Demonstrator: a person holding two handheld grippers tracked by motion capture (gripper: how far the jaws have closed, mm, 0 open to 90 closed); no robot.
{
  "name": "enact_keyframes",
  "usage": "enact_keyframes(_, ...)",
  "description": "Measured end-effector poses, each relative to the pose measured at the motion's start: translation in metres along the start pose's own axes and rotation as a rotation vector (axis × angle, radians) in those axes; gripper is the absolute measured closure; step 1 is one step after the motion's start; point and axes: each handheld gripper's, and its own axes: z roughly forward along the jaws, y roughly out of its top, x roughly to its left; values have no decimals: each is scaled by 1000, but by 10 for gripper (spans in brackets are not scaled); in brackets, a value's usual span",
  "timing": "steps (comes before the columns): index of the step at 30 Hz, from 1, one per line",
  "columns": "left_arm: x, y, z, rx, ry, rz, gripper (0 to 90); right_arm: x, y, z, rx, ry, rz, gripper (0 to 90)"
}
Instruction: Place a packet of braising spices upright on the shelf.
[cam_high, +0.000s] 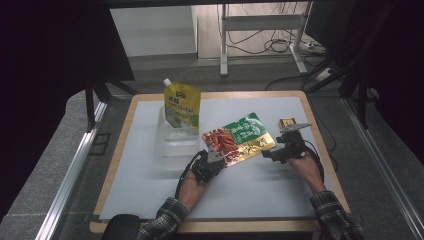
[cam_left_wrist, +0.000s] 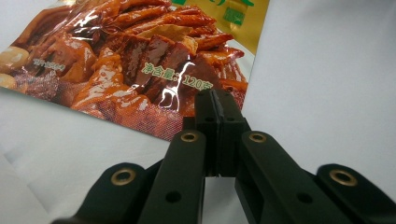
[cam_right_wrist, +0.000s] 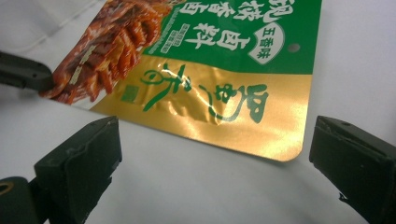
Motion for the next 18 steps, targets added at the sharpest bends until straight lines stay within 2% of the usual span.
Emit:
enact_keyframes(8, 2, 0, -1, 6, -15, -9, 900, -10, 3, 15, 30, 6, 51, 23)
enact_keyframes(18, 2, -1, -1, 7, -15, -5, 900, -16, 8, 28, 55, -2, 62, 20)
